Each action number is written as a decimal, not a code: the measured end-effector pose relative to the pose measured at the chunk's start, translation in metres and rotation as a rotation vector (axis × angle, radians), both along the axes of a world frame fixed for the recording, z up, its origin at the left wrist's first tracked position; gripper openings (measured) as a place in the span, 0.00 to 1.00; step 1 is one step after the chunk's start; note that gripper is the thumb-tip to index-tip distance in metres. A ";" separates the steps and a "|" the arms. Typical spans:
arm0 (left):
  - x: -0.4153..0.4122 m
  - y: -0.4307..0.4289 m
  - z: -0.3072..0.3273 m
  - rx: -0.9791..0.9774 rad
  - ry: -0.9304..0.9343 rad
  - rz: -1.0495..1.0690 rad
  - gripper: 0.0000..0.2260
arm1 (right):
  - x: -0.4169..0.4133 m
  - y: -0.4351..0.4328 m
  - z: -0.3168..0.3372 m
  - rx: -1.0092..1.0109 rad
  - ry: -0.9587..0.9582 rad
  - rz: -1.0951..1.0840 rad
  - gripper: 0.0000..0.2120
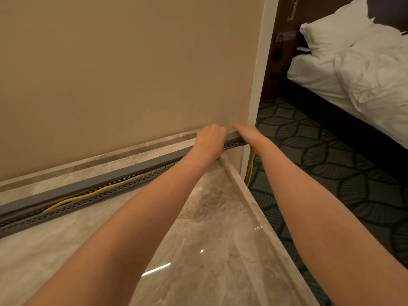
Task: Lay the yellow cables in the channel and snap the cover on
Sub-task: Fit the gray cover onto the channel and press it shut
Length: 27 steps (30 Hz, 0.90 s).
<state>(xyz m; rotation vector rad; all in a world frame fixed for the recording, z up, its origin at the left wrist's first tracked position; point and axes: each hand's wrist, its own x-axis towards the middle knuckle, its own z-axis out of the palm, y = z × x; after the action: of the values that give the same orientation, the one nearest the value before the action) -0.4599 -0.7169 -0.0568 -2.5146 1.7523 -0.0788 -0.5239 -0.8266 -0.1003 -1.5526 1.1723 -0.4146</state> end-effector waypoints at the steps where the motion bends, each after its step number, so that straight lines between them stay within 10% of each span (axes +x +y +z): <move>1: 0.001 0.001 -0.003 -0.013 0.014 0.006 0.13 | 0.005 -0.001 -0.002 -0.046 0.049 -0.033 0.13; 10: 0.050 0.049 -0.020 -0.074 0.487 0.031 0.15 | 0.012 -0.002 -0.011 -0.109 0.078 -0.225 0.19; 27: 0.033 0.052 -0.016 -0.066 0.127 0.042 0.13 | 0.010 -0.002 -0.012 0.024 0.023 -0.214 0.21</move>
<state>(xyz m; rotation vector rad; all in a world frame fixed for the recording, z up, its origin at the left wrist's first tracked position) -0.4269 -0.6651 -0.0729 -2.6571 1.7678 0.0276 -0.5134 -0.8286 -0.1121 -1.4197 1.3623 -0.5226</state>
